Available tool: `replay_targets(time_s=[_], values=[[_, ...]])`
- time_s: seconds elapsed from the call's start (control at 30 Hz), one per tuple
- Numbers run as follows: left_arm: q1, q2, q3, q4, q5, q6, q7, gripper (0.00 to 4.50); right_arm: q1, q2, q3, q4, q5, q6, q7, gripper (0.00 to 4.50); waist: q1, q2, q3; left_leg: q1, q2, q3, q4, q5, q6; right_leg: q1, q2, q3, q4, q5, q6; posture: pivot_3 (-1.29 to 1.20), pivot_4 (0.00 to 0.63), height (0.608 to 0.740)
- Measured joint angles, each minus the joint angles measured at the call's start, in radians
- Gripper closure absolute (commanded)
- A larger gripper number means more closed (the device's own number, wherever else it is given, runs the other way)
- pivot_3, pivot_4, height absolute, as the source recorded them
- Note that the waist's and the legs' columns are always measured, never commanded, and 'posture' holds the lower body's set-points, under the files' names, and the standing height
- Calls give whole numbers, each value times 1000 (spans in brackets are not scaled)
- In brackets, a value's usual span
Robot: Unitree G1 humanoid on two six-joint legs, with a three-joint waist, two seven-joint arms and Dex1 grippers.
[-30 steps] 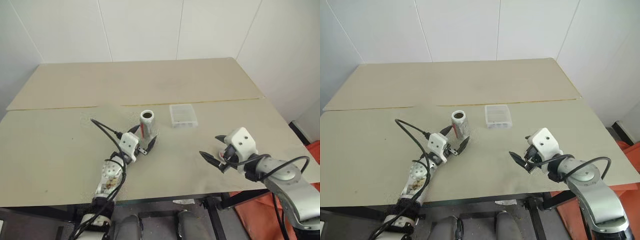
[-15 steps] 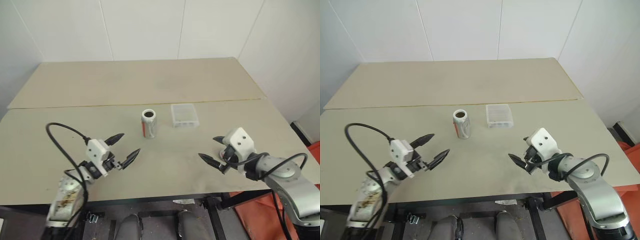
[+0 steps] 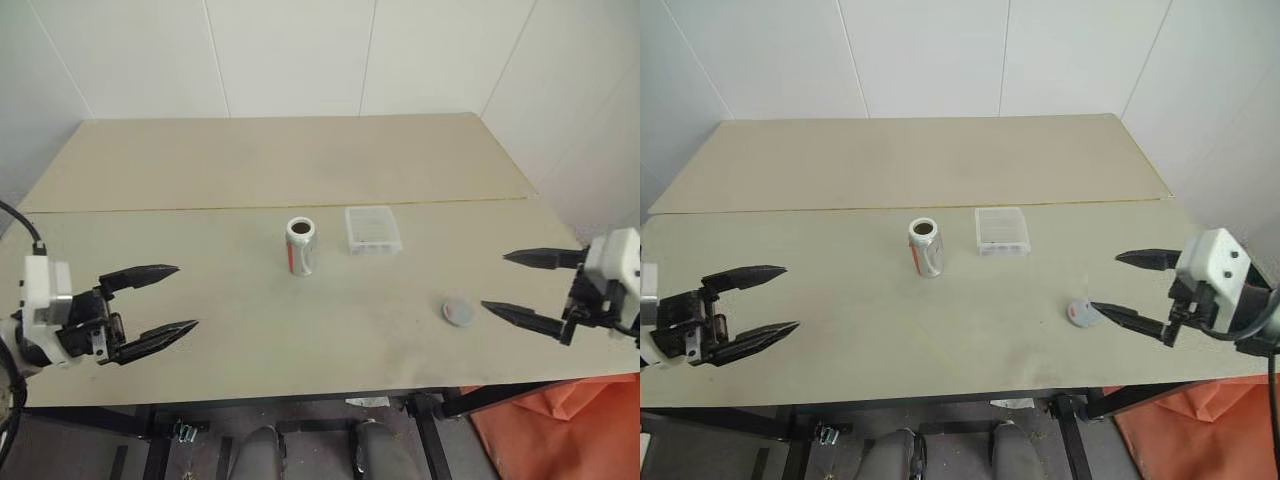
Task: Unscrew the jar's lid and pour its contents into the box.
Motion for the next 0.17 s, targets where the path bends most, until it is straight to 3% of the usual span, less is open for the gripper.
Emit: replay_targets(time_s=[0.17], values=[[25,-25,3,-32,29,1,24,24,-13,-8,30,4,-11,-5,-9,0,-1,0,0,0,0,2,0,0,0,-1,0,1,0,0,0,0,150,740]])
